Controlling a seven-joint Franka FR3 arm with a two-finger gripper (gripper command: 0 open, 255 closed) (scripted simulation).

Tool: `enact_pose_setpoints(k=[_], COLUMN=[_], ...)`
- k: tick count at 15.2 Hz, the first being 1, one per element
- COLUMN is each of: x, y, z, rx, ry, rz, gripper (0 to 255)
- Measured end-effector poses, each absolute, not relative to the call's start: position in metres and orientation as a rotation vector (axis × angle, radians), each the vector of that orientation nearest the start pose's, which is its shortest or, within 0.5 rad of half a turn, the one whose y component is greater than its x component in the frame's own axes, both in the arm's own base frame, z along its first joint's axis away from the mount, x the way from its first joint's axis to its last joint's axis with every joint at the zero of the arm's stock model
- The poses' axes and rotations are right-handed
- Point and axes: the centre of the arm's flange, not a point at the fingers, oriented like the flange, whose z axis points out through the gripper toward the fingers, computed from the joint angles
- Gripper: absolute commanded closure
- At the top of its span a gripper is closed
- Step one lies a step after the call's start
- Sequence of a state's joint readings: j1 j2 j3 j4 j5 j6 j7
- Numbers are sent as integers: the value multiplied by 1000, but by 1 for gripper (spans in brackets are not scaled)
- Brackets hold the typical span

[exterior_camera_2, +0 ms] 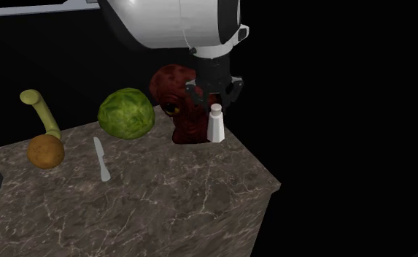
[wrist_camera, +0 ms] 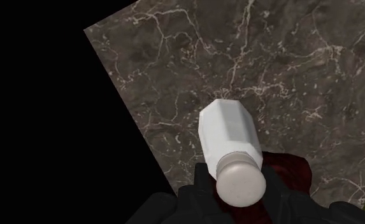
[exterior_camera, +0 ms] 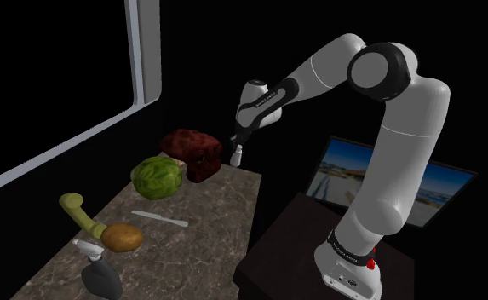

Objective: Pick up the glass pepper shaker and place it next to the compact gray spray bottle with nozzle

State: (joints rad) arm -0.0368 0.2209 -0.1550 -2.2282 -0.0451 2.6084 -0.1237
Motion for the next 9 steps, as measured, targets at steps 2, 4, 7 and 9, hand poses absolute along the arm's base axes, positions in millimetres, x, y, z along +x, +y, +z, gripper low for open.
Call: enact_pose_setpoints(k=[2, 4, 7, 9], x=[552, 552, 552, 552], y=[-107, -106, -106, -107], z=[301, 312, 328, 339], rx=[-3216, -3216, -3216, -3216], ry=[40, 40, 40, 40], rz=[-242, -242, -242, -242], gripper=[255, 255, 255, 255])
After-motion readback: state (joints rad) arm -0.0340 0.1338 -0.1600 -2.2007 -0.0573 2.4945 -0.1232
